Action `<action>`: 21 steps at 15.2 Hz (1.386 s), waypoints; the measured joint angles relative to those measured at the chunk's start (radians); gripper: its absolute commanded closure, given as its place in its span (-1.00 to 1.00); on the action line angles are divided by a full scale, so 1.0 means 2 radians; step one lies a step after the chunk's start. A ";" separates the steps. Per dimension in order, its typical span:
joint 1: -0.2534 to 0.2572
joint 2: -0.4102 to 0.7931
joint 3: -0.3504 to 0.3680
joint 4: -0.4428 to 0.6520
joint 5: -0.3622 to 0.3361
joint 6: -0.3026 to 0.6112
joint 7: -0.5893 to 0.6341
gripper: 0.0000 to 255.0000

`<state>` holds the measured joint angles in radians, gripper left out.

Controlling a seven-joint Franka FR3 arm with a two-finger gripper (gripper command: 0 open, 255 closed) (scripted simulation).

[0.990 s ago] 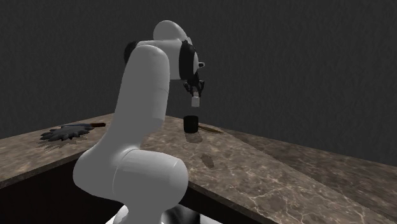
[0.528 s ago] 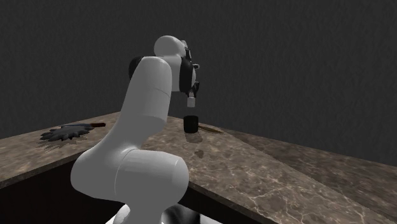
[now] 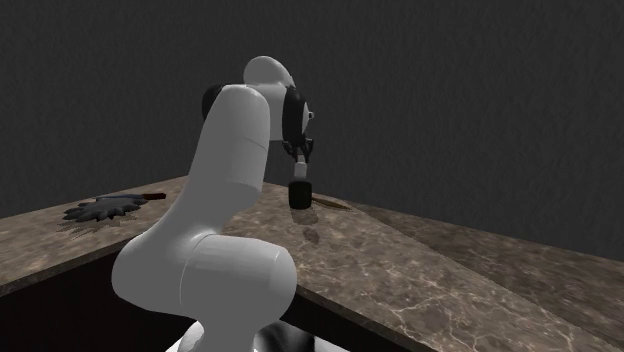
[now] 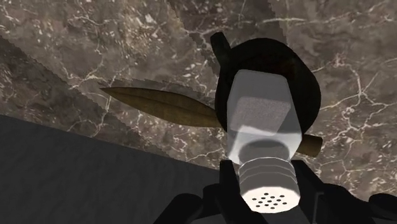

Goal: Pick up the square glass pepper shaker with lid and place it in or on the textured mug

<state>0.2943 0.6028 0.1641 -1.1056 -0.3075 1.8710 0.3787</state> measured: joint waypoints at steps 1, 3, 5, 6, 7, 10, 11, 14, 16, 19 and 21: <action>0.000 0.000 0.000 -0.006 -0.001 0.006 0.002 1.00; -0.002 -0.003 0.000 -0.025 -0.001 0.022 0.005 1.00; -0.002 -0.003 -0.001 -0.038 -0.003 0.035 0.009 1.00; -0.002 0.000 -0.001 -0.043 -0.004 0.041 0.011 1.00; -0.002 0.001 -0.001 -0.044 -0.004 0.044 0.011 1.00; -0.003 0.000 -0.001 -0.050 -0.004 0.049 0.013 1.00; -0.003 0.000 -0.001 -0.050 -0.004 0.049 0.013 1.00; -0.003 0.000 -0.001 -0.050 -0.004 0.050 0.013 -1.00; -0.003 0.000 -0.001 -0.050 -0.004 0.050 0.013 -1.00; -0.003 0.000 -0.001 -0.050 -0.004 0.050 0.013 -1.00; -0.002 -0.004 -0.001 -0.051 -0.004 0.045 0.013 -1.00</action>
<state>0.2907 0.5945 0.1630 -1.2074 -0.3153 1.9612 0.4053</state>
